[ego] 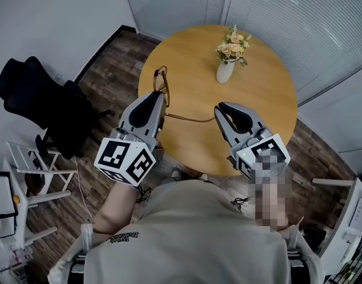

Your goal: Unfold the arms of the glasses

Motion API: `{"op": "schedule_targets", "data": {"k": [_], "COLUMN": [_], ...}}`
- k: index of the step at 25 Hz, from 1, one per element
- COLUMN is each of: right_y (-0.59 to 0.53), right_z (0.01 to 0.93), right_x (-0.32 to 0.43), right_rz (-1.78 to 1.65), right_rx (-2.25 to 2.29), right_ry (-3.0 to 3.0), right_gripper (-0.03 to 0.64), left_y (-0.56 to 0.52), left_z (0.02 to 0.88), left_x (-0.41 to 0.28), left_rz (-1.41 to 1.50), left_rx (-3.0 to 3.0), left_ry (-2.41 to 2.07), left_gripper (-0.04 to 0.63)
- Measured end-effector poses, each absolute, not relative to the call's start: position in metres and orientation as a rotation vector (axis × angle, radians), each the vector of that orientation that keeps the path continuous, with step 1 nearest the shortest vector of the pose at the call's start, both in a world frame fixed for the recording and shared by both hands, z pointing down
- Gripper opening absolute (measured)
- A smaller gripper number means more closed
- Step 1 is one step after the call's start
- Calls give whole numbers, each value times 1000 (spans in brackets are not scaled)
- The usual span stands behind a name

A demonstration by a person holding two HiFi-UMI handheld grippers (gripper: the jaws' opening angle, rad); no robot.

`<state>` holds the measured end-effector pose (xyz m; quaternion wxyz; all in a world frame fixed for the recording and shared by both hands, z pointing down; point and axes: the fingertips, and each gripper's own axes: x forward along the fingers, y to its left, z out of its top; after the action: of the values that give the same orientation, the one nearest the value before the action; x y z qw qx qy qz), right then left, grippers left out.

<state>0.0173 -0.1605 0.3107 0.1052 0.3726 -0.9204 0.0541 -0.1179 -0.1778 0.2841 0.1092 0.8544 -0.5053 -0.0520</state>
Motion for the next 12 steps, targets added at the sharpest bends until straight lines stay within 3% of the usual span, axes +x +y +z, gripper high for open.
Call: {"op": "schedule_targets", "data": {"k": [6,12], "right_y": [-154,-150], "right_z": [333,315], "right_x": [17,18], "right_rz": [238,72], "right_rx": [1056,1016], "right_ry": [-2694,-2661], "right_gripper": [40,40], "left_y": [-178,-175], "left_z": [289,287], "left_x": [-114,-105], "left_rz": [-104,9], "left_rx": [2538,2633], "left_ry": [-1488,-1504], "left_gripper": [43,43]}}
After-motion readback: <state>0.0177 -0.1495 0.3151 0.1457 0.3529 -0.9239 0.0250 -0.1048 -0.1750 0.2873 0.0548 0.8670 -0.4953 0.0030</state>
